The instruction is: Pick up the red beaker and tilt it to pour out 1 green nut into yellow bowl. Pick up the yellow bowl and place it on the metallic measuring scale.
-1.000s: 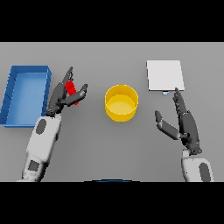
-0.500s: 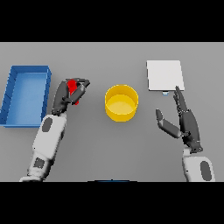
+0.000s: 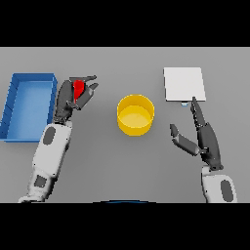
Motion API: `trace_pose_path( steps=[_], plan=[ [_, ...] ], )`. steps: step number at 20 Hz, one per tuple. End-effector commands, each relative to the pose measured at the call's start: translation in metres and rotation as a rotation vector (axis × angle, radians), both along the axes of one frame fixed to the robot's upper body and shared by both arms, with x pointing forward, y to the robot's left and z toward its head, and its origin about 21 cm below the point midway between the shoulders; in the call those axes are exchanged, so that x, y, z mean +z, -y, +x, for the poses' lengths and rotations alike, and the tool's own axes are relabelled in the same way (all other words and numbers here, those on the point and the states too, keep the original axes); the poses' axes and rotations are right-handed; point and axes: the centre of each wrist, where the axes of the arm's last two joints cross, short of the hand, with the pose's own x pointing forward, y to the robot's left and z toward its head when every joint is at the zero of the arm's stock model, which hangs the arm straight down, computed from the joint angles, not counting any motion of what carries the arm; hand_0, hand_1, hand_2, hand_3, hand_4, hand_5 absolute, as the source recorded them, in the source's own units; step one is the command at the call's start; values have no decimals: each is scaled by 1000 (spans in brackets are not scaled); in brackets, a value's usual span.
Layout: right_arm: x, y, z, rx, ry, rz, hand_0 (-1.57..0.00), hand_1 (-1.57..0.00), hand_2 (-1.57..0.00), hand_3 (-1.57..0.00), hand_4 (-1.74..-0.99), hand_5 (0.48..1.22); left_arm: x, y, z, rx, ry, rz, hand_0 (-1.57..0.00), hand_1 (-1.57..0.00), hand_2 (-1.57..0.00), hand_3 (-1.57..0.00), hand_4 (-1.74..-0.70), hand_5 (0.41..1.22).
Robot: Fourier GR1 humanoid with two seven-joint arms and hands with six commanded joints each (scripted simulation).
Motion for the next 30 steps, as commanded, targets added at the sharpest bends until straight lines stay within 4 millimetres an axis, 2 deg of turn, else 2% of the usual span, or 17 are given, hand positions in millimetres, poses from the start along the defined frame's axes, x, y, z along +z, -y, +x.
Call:
trace_pose_path(
  steps=[1, 3, 5, 7, 11, 14, 17, 20, 22, 25, 28, 30],
  plan=[
    [0, -1, 1, -4, 2, -9, 1, 1, 1, 1, -1250, 672, 7, 2, 1, -1, 9, 31, -1546, -1546, -1547, -1547, -1716, 1097],
    [1, 0, -1, -17, 5, -16, 1, 1, 1, 1, -1249, 679, 23, 5, 3, -42, 30, 132, -1555, -1555, -1556, -1555, -1725, 1107],
    [4, 0, -3, -16, 11, -44, 1, 1, 1, 1, -1245, 688, 37, 10, 7, -110, 30, 305, -1561, -1561, -1561, -1561, -1731, 1119],
    [3, -5, -4, -13, 4, -41, 1, 1, 1, 1, -1243, 694, 42, 15, 8, -157, 22, 404, -1563, -1563, -1563, -1563, -1733, 1119],
    [7, -3, -6, -18, 1, -40, 1, 1, 1, 1, -1243, 710, 49, 23, 10, -198, 28, 469, -1563, -1563, -1563, -1563, -1733, 1113],
    [5, -1, -7, -19, -1, -48, 1, 1, 1, 1, -1254, 717, 58, 34, 15, -237, 65, 695, -1567, -1567, -1567, -1567, -1737, 1112],
    [5, -8, -6, -11, -4, -28, 1, 1, 1, 1, -1267, 720, 65, 46, 22, -305, 141, 969, -1569, -1569, -1569, -1569, -1739, 1134],
    [7, -4, -8, -9, 3, -26, 1, 1, 1, 1, -1268, 722, 73, 64, 30, -352, 186, 1169, -1570, -1570, -1570, -1570, -1740, 1177],
    [4, -3, -8, -5, -3, -17, 1, 1, 1, 1, -1264, 717, 80, 69, 36, -413, 221, 1306, -1570, -1570, -1570, -1570, -1740, 1193],
    [5, -6, -4, -17, 1, -19, 1, 1, 1, 1, -1258, 697, 83, 83, 39, -495, 254, 1490, -1571, -1571, -1571, -1571, -1613, 1206],
    [3, -5, -6, -25, 6, -18, 1, 1, 1, 1, -1237, 671, 96, 97, 44, -562, 263, 1652, -1571, -1571, -1571, -1571, -1672, 1214],
    [0, -6, -5, -39, -10, -1, 1, 1, 1, 1, -1220, 657, 94, 108, 43, -613, 284, 1725, -1571, -1571, -1571, -1571, -1694, 1216]
  ],
)
